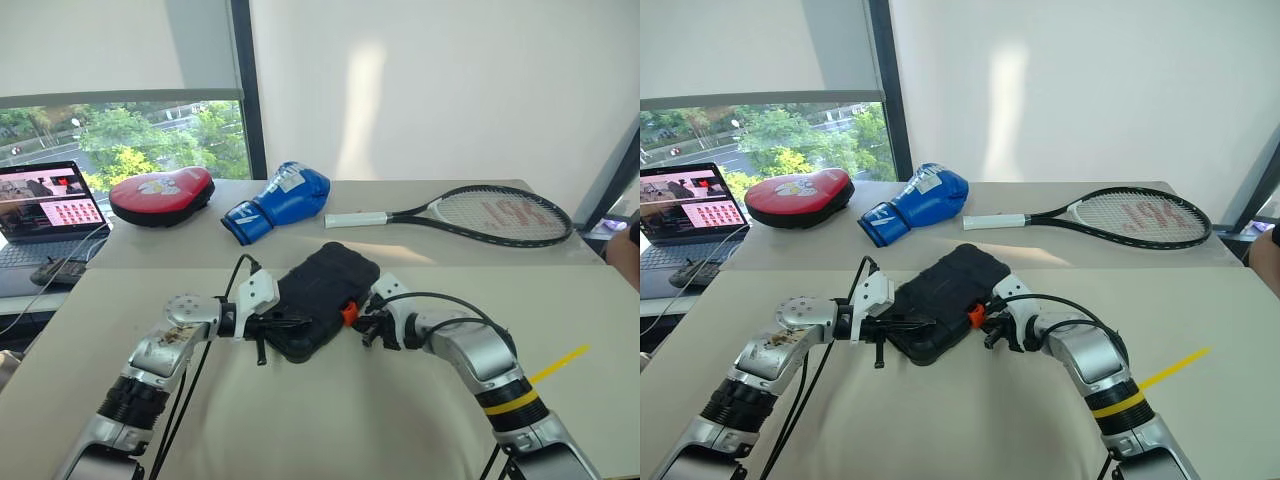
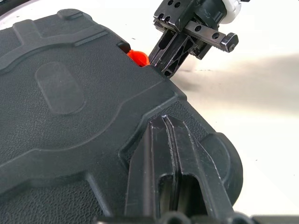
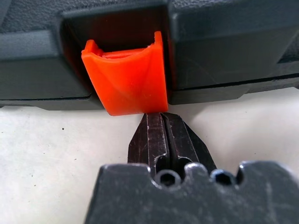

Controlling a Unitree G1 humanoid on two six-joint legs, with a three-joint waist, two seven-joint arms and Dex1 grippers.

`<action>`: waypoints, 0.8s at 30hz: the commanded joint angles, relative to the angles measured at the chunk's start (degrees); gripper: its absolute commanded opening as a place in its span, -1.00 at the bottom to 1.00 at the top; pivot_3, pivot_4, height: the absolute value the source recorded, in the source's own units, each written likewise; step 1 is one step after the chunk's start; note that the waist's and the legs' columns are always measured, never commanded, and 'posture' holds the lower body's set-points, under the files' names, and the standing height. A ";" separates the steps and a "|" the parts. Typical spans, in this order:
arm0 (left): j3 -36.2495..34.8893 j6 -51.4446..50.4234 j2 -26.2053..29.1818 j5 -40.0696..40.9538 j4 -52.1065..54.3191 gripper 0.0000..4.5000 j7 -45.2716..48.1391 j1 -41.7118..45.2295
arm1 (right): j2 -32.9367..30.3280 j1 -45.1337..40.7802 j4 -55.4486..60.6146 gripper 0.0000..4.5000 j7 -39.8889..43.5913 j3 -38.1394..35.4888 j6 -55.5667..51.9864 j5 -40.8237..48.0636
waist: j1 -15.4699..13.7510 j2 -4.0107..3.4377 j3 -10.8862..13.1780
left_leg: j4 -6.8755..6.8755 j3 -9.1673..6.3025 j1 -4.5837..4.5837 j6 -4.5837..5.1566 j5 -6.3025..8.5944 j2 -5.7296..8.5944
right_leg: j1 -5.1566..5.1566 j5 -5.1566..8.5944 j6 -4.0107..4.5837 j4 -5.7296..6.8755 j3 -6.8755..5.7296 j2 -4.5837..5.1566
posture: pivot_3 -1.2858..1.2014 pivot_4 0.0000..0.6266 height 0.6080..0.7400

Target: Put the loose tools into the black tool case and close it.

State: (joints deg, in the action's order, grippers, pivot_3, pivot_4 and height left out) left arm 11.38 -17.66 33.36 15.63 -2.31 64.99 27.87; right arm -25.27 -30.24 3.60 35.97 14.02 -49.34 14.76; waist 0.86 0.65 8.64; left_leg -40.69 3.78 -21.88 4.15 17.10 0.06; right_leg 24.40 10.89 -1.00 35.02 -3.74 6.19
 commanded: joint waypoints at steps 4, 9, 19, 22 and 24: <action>3.12 -1.61 0.16 -2.60 -3.12 -1.00 -0.04 -4.25 | 0.46 3.07 9.59 -0.99 0.33 -3.28 1.56 2.18 | -0.01 -0.02 -0.01 | 0.03 -0.01 -0.02 0.01 0.02 0.00 | 0.00 0.00 -0.01 -0.02 -0.03 0.06 | 0.03 -0.52 1.00; 4.37 -1.61 0.10 -3.57 -3.44 -1.00 -0.18 -4.86 | 0.20 -1.73 4.51 -0.99 2.12 0.57 0.61 0.32 | 0.10 -0.04 -0.01 | 0.03 -0.01 0.06 0.00 0.01 0.00 | -0.01 0.00 0.00 -0.01 0.00 0.06 | 0.03 -0.52 1.00; 6.04 -1.52 -0.08 -5.16 -4.24 -1.00 -0.76 -5.69 | -0.53 -17.16 -9.86 -0.99 12.13 7.77 2.99 -3.65 | 0.37 -0.09 -0.02 | 0.03 0.01 0.18 -0.04 -0.02 -0.01 | -0.05 -0.05 0.10 0.02 0.01 0.02 | 0.03 -0.52 1.00; 6.38 -1.39 -0.01 -5.48 -4.10 -1.00 -0.93 -6.12 | -0.99 -19.83 -11.60 -0.99 15.98 9.80 3.28 -4.47 | 0.36 -0.12 -0.04 | 0.04 0.00 0.16 -0.04 -0.02 -0.02 | -0.03 -0.04 0.11 0.03 0.00 0.01 | 0.03 -0.52 1.00; 6.50 -1.48 -0.08 -5.51 -3.92 -1.00 -1.07 -6.31 | -0.80 -21.65 -13.05 -0.99 18.10 11.23 4.03 -5.39 | 0.38 -0.14 -0.04 | 0.05 0.01 0.15 -0.05 -0.02 -0.01 | -0.02 -0.04 0.11 0.03 0.01 0.03 | 0.03 -0.52 1.00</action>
State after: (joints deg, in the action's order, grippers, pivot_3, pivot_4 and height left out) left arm 10.81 -16.49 33.17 15.20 -1.95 63.28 26.43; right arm -27.14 -47.64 -11.44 52.00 26.15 -49.37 9.37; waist 1.24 0.52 8.60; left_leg -40.64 3.78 -21.73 4.10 17.09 0.05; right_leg 24.38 10.85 -0.89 35.05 -3.73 6.23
